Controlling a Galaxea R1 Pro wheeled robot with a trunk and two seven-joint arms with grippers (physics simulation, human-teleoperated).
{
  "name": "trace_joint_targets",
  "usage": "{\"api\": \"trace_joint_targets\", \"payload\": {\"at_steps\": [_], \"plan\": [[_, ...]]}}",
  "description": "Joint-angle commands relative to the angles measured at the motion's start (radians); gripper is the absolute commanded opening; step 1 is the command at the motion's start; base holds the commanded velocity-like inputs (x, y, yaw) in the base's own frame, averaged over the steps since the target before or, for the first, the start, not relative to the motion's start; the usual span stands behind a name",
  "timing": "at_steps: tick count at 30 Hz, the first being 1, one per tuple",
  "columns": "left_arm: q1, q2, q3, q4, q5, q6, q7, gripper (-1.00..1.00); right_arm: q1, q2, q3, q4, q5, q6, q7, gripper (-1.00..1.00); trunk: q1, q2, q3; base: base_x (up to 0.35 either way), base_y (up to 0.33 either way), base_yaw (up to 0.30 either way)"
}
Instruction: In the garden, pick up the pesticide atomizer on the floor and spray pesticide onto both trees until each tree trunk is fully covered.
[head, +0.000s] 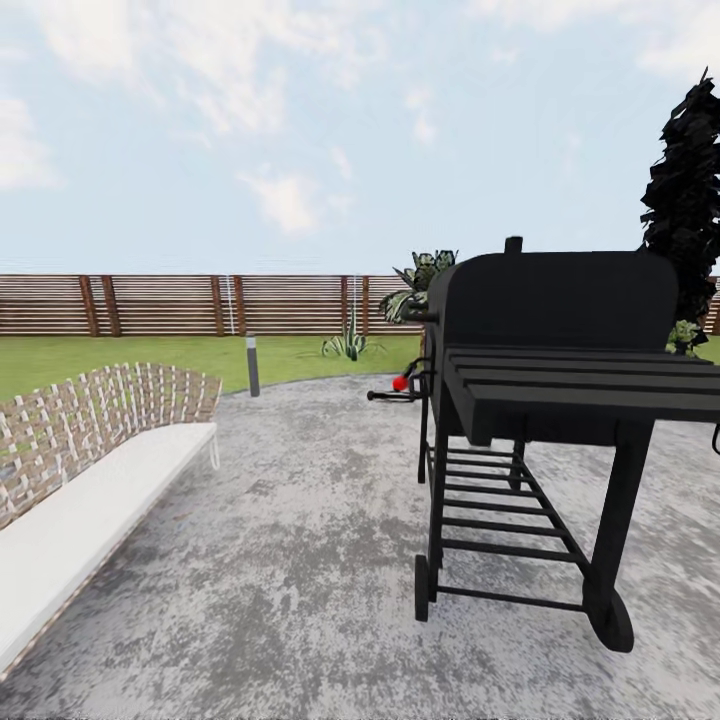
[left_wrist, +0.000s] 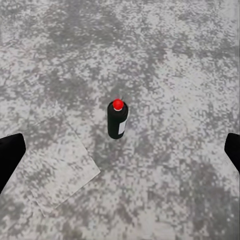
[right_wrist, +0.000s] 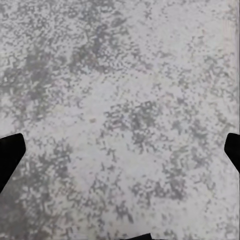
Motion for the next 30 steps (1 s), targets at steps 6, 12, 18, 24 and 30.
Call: {"api": "trace_joint_targets", "payload": {"at_steps": [6,12,18,24,30], "plan": [[-0.008,-0.002,0.002,-0.145,0.004,0.168,0.000,1.00,-0.003,0.005,0.017,-0.105,0.003,-0.003,0.004,1.00,0.023,-0.043,-0.020,0.000,0.000,0.000],[-0.045,-0.002,0.002,-0.198,0.001,0.254,-0.001,1.00,-0.013,0.021,0.060,-0.205,0.000,-0.002,0.001,1.00,0.046,-0.085,-0.039,0.000,0.000,0.000],[-0.070,-0.002,0.002,-0.214,0.001,0.312,-0.006,1.00,-0.042,0.049,0.076,-0.245,0.000,-0.001,-0.059,1.00,0.069,-0.127,-0.058,0.000,0.000,0.000],[-0.075,0.002,0.004,-0.215,0.001,0.327,-0.005,1.00,-0.051,0.058,0.086,-0.249,-0.002,-0.002,-0.114,1.00,0.092,-0.169,-0.076,0.000,0.000,0.000],[-0.075,0.003,0.003,-0.253,-0.003,0.407,0.018,1.00,-0.052,0.061,0.089,-0.248,-0.001,-0.002,-0.125,1.00,0.115,-0.211,-0.095,0.000,0.000,0.000]]}}
